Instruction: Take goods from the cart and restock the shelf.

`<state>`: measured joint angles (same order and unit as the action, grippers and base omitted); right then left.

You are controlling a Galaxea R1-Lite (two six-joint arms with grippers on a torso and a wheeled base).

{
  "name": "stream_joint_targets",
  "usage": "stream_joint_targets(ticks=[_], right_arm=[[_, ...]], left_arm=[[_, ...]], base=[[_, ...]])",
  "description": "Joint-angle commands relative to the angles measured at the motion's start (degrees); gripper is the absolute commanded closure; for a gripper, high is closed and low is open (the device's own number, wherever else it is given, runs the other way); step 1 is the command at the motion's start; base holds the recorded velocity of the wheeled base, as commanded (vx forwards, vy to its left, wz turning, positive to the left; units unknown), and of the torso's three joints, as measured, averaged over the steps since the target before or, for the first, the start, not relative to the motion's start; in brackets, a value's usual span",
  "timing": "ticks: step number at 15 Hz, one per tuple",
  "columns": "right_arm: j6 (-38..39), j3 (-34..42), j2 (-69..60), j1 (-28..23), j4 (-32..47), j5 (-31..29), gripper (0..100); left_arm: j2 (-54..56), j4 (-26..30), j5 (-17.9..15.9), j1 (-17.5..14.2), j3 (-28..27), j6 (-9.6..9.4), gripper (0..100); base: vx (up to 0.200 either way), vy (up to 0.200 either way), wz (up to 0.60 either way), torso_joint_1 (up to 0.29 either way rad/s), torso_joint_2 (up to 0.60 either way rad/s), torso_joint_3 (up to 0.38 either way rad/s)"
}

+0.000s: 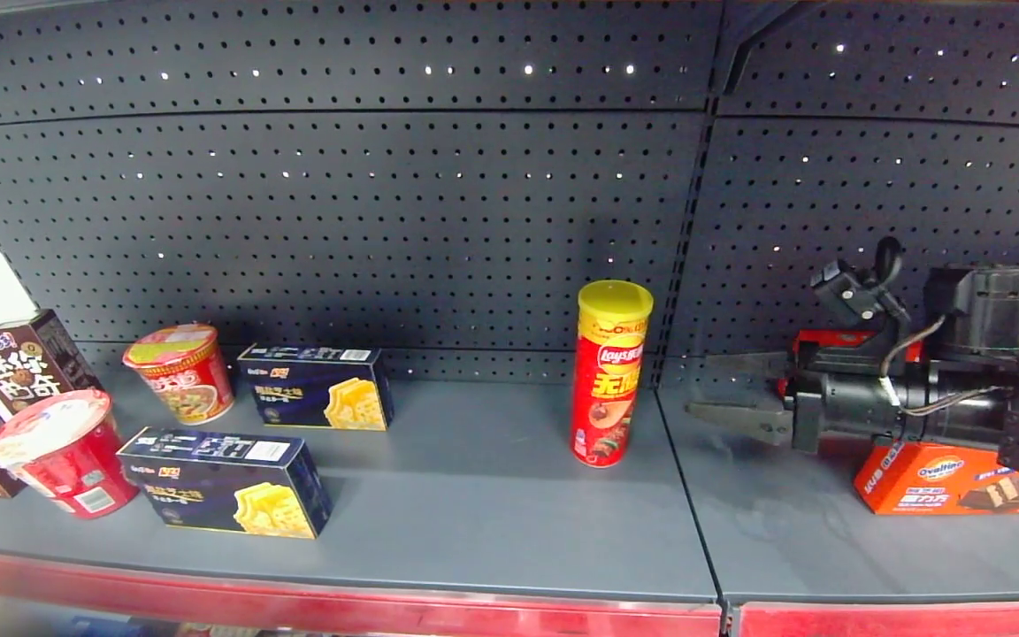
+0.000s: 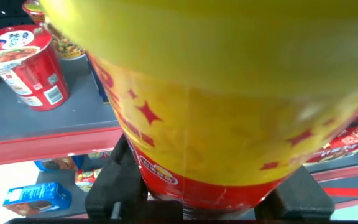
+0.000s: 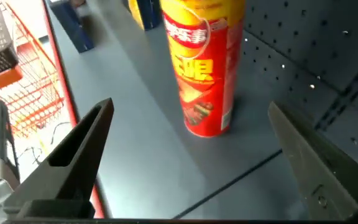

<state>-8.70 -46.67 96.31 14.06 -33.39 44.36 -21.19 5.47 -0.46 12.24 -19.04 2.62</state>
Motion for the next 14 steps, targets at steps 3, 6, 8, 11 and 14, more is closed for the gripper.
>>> stream_joint_targets(ticks=[3,6,8,11,14], right_arm=[[-1.2,-4.0,13.3,-0.3,-12.0,2.0,0],[-1.2,-4.8,16.6,0.6,-13.3,2.4,0],[-1.2,-5.5,18.6,1.0,-14.7,3.0,0],[-1.2,-7.4,20.8,1.8,-14.9,3.0,0],[-1.1,-10.7,22.9,2.7,-14.7,3.0,0]], left_arm=[[0.4,0.2,0.0,0.0,0.3,0.02,100],[0.4,0.2,0.0,0.0,0.6,0.02,100],[0.5,0.2,0.0,0.0,1.2,0.02,100],[0.5,0.2,0.0,0.0,1.8,0.1,100],[1.1,0.2,0.0,0.0,2.3,0.1,100]], base=[[0.0,0.0,0.0,0.0,0.0,0.0],[0.0,0.0,0.0,0.0,0.0,0.0],[0.0,0.0,0.0,0.0,0.0,0.0],[0.0,0.0,0.0,0.0,0.0,0.0],[0.0,0.0,0.0,0.0,0.0,0.0]])
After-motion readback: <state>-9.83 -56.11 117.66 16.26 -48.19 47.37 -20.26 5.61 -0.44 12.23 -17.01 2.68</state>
